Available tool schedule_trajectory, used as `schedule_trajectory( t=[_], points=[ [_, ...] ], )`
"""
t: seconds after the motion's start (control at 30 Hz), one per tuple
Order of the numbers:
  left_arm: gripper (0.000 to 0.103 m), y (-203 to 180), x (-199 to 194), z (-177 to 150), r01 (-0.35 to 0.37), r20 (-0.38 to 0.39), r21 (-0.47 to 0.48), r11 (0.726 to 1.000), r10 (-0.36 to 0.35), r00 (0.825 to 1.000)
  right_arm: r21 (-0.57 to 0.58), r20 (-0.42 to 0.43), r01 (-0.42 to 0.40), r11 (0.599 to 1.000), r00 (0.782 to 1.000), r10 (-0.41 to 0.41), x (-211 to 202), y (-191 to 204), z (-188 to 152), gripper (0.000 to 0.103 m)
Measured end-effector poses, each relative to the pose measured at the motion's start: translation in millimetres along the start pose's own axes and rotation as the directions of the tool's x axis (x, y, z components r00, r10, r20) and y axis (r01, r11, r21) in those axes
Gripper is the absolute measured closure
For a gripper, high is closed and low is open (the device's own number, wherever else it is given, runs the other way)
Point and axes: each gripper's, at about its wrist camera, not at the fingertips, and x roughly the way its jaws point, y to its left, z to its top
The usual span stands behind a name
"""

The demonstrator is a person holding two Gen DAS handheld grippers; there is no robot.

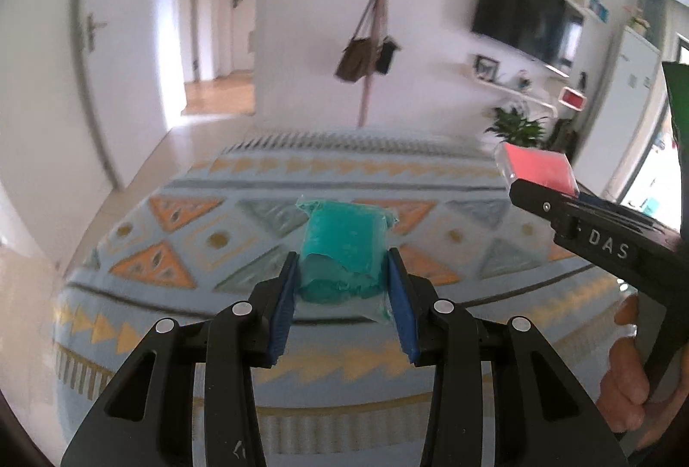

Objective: Collect trash
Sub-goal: 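Carry the teal and pink packets over the teal basket and open both tools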

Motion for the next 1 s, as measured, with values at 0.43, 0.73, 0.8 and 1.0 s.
schedule_trajectory(
  t=[0.43, 0.73, 0.8, 1.0],
  points=[
    [0.065, -152, -17, 30, 0.204, 0.054, 0.194, 0.96, -0.218, 0.974, 0.252, 0.093, 0.114, 0.961, 0.986, -0.141, -112, -149, -21, 0.054],
    [0.065, -261, 2, 16, 0.343, -0.014, 0.293, 0.892, -0.355, 0.935, 0.396, 0.077, 0.252, 0.883, 0.949, -0.305, -156, -246, -51, 0.054],
    [0.065, -279, 11, 11, 0.379, -0.048, 0.297, 0.876, -0.383, 0.923, 0.427, 0.045, 0.279, 0.86, 0.944, -0.328, -156, -266, -61, 0.054],
    [0.064, -334, 55, -17, 0.55, -0.254, 0.3, 0.779, -0.491, 0.833, 0.511, -0.104, 0.35, 0.785, 0.932, -0.347, -135, -316, -95, 0.053]
  ],
)
